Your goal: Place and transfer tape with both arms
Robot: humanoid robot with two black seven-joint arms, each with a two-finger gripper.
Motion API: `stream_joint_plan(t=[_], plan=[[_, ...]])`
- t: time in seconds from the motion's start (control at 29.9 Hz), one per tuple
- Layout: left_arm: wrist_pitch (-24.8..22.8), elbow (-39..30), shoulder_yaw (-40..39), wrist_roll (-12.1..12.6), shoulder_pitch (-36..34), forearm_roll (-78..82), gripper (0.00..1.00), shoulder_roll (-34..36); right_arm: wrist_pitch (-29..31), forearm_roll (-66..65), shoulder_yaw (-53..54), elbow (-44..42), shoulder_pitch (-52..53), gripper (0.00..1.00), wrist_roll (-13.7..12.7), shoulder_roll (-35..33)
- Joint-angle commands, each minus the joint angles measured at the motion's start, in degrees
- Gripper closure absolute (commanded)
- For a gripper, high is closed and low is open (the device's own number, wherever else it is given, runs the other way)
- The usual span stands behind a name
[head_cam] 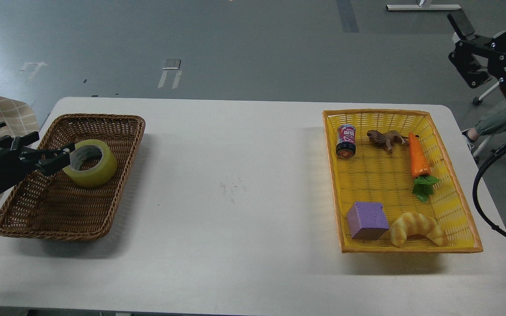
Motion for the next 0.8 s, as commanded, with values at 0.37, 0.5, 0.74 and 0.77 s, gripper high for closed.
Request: stream_joint_plan(t=[0.37,0.5,0.74,0.77], plan=[[-1.6,-5.3,-3.5,0.7,-6.8,-39.6,0.02,-21.0,-0.5,-0.3,0.0,-0.3,0.4,0.0,0.1,2.4],[-2.5,-5.3,-8.4,0.6,-7.3,-40.9,0.02,-26.3,-0.6,-0.4,-0.2,-0.4,0.4,0.0,0.1,3.6],[-14.3,-4.9,-17.9,1.4,-13.2,-54.1,0.02,-32.4,-0.9,-3.6,-1.9,-1.8,0.6,0.0,0.0,4.1],[-16.1,-4.7,-17.8,1.7,-13.7,-54.4,0.02,-32.4,-1.0,-3.8,-2.1,-1.8,0.6,0.0,0.0,4.3]])
